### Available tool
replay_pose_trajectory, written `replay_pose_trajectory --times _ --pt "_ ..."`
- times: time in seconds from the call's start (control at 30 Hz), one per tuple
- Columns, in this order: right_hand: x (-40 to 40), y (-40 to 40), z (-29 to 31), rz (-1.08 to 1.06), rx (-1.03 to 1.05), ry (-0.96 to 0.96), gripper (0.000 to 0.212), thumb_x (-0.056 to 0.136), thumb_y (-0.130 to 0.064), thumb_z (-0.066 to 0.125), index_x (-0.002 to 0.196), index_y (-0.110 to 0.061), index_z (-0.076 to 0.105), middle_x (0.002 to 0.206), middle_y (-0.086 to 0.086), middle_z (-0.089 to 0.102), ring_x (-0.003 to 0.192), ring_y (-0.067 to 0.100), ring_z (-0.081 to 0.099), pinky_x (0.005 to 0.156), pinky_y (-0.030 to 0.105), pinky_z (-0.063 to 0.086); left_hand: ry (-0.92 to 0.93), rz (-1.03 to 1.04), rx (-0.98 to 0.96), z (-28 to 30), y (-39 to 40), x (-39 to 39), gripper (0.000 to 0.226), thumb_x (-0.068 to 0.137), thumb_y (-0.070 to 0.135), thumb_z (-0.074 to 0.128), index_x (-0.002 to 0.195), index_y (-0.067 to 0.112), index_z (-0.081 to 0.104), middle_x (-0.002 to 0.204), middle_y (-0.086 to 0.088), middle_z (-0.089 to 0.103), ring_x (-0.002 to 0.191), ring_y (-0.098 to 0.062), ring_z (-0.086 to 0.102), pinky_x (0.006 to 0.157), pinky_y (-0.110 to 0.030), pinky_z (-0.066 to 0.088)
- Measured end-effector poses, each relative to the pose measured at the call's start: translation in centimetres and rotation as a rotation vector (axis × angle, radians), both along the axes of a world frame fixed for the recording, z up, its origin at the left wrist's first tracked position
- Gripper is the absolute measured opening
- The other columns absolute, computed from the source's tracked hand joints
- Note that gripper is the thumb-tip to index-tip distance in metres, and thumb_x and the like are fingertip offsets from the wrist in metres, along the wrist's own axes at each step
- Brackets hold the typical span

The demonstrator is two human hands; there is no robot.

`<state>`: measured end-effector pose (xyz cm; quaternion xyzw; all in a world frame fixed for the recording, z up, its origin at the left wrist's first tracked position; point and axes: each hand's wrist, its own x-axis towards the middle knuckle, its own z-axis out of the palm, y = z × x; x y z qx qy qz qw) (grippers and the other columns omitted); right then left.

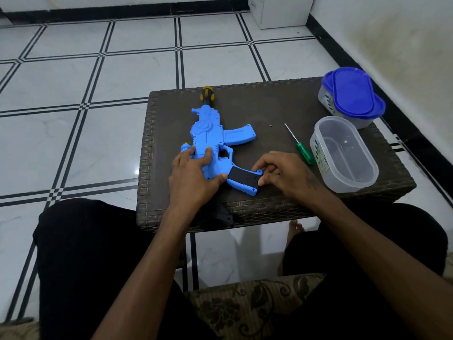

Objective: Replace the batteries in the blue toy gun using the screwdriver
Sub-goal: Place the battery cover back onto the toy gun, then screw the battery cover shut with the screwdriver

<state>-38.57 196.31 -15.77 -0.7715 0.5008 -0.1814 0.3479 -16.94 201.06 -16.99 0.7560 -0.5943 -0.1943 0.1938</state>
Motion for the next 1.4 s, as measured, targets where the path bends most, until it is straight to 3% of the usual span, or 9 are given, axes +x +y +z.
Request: replay_pose_trajectory --times 0.17,0.47,0.7,0.93,1.03,1.17,1.3,1.4 --pt "-0.2 0.3 -0.6 0.006 -0.051 -0.019 0.023 0.075 0.006 0.074 0.094 -0.008 0.071 0.083 -0.009 0.059 0.068 0.005 0.061 0.066 0.017 0.051 0.049 0.025 0.004 0.4 0.0 -0.3 0.067 0.08 0.053 0.068 0.141 0.035 0.046 0.156 -0.005 0.027 0.144 -0.026 0.018 0.114 -0.045 0.024" --pt "-0.3 0.3 -1.0 0.026 -0.119 -0.03 0.019 0.078 0.005 0.071 0.092 -0.006 0.07 0.087 0.0 0.062 0.073 0.017 0.069 0.072 0.035 0.057 0.01 0.016 0.029 0.7 0.1 -0.5 0.071 0.079 0.054 0.069 0.142 0.033 0.045 0.156 -0.006 0.026 0.143 -0.027 0.019 0.113 -0.045 0.027" --pt "-0.7 1.3 -1.1 -0.028 -0.112 -0.096 0.029 0.08 0.006 0.069 0.103 -0.011 0.073 0.087 -0.007 0.064 0.072 0.0 0.066 0.072 0.015 0.053 -0.051 0.021 0.058 1.1 0.3 -0.8 0.07 0.08 0.058 0.063 0.143 0.036 0.041 0.157 -0.004 0.022 0.145 -0.026 0.014 0.111 -0.054 0.029" --pt "0.4 0.3 -0.6 0.008 -0.057 -0.08 0.038 0.081 0.005 0.071 0.114 -0.014 0.071 0.099 -0.004 0.065 0.075 0.0 0.065 0.077 0.013 0.053 -0.031 0.13 0.006 0.4 0.6 -0.3 0.078 0.07 0.072 0.062 0.139 0.036 0.046 0.155 -0.005 0.023 0.144 -0.026 0.015 0.109 -0.057 0.031" --pt "0.6 -0.9 0.3 0.052 0.012 0.025 0.042 0.082 0.0 0.072 0.121 -0.015 0.068 0.104 -0.002 0.07 0.084 0.005 0.067 0.086 0.022 0.055 -0.133 0.118 0.029 0.8 0.4 -0.9 0.085 0.071 0.077 0.056 0.142 0.032 0.041 0.157 -0.007 0.019 0.147 -0.027 0.008 0.113 -0.056 0.022" --pt "-1.2 -4.6 2.7 -0.059 -0.065 0.185 0.039 0.088 0.002 0.064 0.124 -0.013 0.066 0.116 0.005 0.071 0.097 0.008 0.066 0.083 0.015 0.048 -0.183 0.072 0.056 1.3 -0.4 -1.6 0.094 0.073 0.076 0.055 0.148 0.025 0.031 0.161 -0.007 0.007 0.148 -0.03 -0.006 0.118 -0.055 0.004" --pt "-2.5 -9.2 4.1 -0.187 -0.146 0.433 0.031 0.093 -0.004 0.059 0.122 -0.011 0.066 0.122 0.01 0.067 0.113 0.023 0.063 0.097 0.034 0.048 -0.122 0.044 0.109 1.4 -1.1 -1.8 0.101 0.072 0.074 0.06 0.151 0.021 0.025 0.161 -0.01 0.001 0.148 -0.033 -0.005 0.119 -0.053 0.005" --pt "-2.3 -11.3 3.8 -0.232 -0.159 0.488 0.027 0.093 -0.008 0.061 0.119 -0.01 0.068 0.119 0.011 0.068 0.11 0.025 0.064 0.095 0.036 0.05 -0.138 0.034 0.121 1.5 -1.4 -1.8 0.104 0.071 0.075 0.06 0.151 0.019 0.023 0.161 -0.012 0.001 0.148 -0.032 0.001 0.118 -0.054 0.008"
